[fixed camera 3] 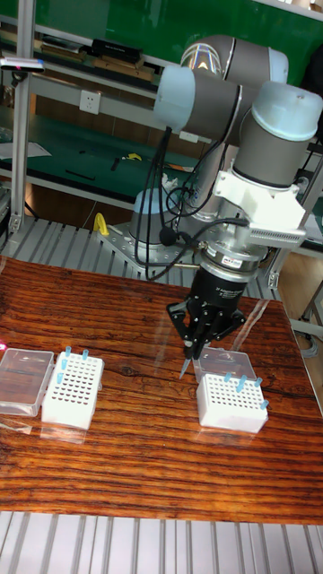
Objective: Transfer all medium pipette tips from one holder to another
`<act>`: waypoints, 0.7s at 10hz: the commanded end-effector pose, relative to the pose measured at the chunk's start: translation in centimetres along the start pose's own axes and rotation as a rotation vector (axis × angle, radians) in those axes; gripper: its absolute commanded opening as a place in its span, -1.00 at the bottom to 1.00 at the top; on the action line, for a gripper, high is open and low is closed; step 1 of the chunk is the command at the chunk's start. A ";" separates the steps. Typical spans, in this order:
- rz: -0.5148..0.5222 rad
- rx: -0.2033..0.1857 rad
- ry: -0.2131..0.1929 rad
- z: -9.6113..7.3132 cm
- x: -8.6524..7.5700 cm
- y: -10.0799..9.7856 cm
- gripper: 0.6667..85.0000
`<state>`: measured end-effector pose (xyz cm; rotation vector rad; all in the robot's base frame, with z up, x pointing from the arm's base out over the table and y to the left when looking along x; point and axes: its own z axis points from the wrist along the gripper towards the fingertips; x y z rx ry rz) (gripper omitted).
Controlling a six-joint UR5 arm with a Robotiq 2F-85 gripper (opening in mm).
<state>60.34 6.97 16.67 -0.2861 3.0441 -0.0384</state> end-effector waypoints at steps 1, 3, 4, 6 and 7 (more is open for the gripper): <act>0.063 0.010 0.000 0.4 -0.2 -1.5 -0.99; -0.061 0.007 -0.001 0.9 -1.8 -6.8 -0.99; -0.132 0.035 -0.016 1.2 -2.5 -9.9 -0.99; -0.214 0.020 -0.005 1.6 -1.3 -13.1 -0.99; -0.244 0.018 0.002 1.7 -0.8 -14.6 -0.99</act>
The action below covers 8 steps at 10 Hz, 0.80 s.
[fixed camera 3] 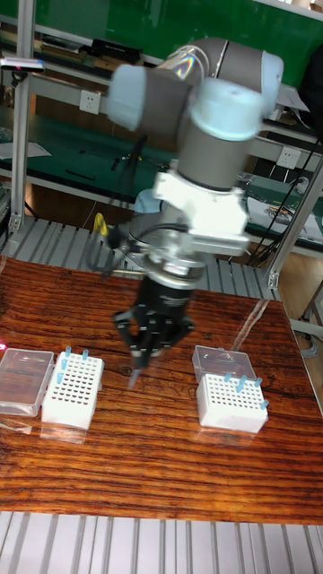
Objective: Transfer all medium pipette tips from one holder to another
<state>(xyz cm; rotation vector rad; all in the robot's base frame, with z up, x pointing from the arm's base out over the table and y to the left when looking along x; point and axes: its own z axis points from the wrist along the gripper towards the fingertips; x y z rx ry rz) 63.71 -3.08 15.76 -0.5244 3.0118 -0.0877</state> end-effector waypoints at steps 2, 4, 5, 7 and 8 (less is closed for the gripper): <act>-0.134 -0.004 0.011 0.0 1.9 -6.0 -0.99; -0.189 -0.004 0.003 0.5 1.9 -8.3 -0.99; -0.215 -0.005 -0.001 0.8 1.8 -9.5 -0.99; -0.237 -0.013 -0.012 1.1 1.5 -10.5 -0.99; -0.233 -0.018 -0.012 1.4 1.5 -10.4 -0.99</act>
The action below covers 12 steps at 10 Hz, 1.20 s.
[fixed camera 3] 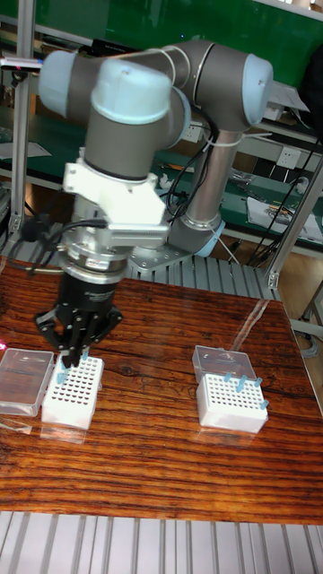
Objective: Transfer all medium pipette tips from one holder to another
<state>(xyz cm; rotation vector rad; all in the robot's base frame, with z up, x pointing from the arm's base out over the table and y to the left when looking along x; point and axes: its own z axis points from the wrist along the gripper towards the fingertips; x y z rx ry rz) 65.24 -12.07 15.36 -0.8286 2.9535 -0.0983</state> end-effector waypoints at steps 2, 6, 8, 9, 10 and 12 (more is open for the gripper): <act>-0.003 -0.047 -0.014 1.4 0.5 -0.6 -0.99; 0.022 -0.035 -0.028 2.8 0.5 -0.2 -0.99; 0.038 -0.023 -0.037 3.4 0.3 0.4 -0.99; 0.040 -0.026 -0.039 3.4 0.2 0.5 -0.99; 0.040 -0.026 -0.039 3.4 0.2 0.5 -0.99; 0.039 -0.024 -0.032 3.3 0.5 0.4 -0.99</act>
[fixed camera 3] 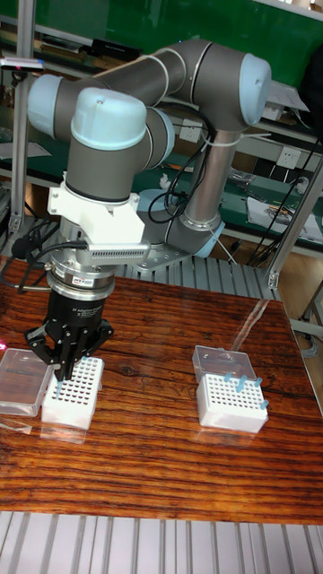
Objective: Transfer all medium pipette tips from one holder to another
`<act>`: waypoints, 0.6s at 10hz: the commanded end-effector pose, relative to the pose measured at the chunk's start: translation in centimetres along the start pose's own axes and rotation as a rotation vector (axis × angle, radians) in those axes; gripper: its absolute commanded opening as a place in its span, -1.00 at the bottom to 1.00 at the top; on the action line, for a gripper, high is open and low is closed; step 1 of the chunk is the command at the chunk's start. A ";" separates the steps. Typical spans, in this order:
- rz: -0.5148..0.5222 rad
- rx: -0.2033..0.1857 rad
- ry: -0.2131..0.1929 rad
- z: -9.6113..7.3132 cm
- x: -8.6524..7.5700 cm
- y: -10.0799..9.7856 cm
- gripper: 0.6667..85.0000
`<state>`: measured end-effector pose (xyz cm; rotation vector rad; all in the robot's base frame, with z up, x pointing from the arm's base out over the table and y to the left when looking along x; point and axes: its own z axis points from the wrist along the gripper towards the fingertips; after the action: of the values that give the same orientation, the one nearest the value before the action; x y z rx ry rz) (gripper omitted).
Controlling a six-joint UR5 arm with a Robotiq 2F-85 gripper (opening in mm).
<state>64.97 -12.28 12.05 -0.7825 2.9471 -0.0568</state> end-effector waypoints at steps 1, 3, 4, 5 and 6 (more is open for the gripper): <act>0.011 -0.004 -0.008 0.0 0.0 0.2 -0.99; 0.012 0.001 -0.005 -0.1 0.2 0.0 -0.99; 0.014 0.001 -0.005 -0.1 0.4 0.1 -0.99; 0.013 0.006 0.000 0.0 0.6 -0.1 -0.99; 0.013 0.007 0.000 0.0 0.7 -0.1 -0.99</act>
<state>64.54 -12.62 11.94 -0.7732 2.9522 -0.0718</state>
